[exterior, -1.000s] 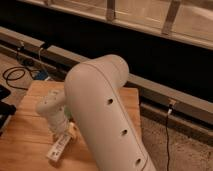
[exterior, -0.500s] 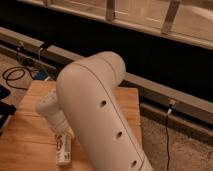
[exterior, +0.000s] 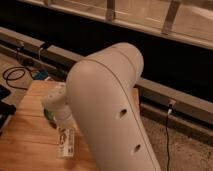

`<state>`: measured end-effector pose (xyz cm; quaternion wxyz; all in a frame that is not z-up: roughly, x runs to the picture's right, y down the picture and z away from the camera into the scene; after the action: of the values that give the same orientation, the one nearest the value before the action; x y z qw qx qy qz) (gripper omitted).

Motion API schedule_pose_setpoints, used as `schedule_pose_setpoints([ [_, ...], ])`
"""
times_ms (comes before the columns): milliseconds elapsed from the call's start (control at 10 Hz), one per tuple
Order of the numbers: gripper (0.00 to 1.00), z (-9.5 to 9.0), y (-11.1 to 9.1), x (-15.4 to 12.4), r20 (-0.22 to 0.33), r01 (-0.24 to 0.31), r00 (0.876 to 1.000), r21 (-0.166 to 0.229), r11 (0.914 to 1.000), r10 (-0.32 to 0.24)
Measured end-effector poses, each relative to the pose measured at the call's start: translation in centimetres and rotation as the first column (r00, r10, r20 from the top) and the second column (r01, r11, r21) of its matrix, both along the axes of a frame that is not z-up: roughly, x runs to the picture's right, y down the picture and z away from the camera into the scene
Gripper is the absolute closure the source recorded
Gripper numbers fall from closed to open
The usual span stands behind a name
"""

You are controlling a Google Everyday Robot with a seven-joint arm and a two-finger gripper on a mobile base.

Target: Place the bottle in the ceramic bowl

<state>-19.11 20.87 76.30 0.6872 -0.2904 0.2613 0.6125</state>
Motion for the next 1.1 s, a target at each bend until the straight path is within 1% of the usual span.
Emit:
schedule_pose_setpoints([
  [100, 1.00, -0.3, -1.5, 0.6, 0.001, 0.001, 1.000, 0.028, 0.9996, -0.001],
  [200, 1.00, -0.8, -3.9, 1.1, 0.011, 0.004, 1.000, 0.080, 0.9968, -0.004],
  [300, 1.00, -1.2, -6.4, 1.4, 0.025, 0.006, 1.000, 0.139, 0.9902, -0.010],
  [400, 1.00, -1.6, -9.6, 1.3, 0.055, -0.003, 0.998, 0.229, 0.9735, -0.010],
  [500, 1.00, -1.6, -11.7, 0.9, 0.086, -0.021, 0.996, 0.284, 0.9586, -0.004],
  [600, 1.00, -1.4, -14.2, 0.0, 0.133, -0.046, 0.991, 0.336, 0.9409, 0.001],
  [700, 1.00, -1.1, -15.8, -1.3, 0.187, -0.071, 0.982, 0.372, 0.9257, 0.001],
  [800, 1.00, -0.8, -16.8, -2.9, 0.258, -0.108, 0.966, 0.410, 0.9056, -0.001],
  [900, 1.00, -0.2, -17.3, -4.0, 0.337, -0.162, 0.941, 0.424, 0.8908, 0.011],
  [1000, 1.00, 0.6, -17.6, -4.3, 0.430, -0.229, 0.902, 0.414, 0.8812, 0.032],
  [1100, 1.00, 1.3, -17.8, -4.1, 0.519, -0.296, 0.853, 0.389, 0.8724, 0.059],
])
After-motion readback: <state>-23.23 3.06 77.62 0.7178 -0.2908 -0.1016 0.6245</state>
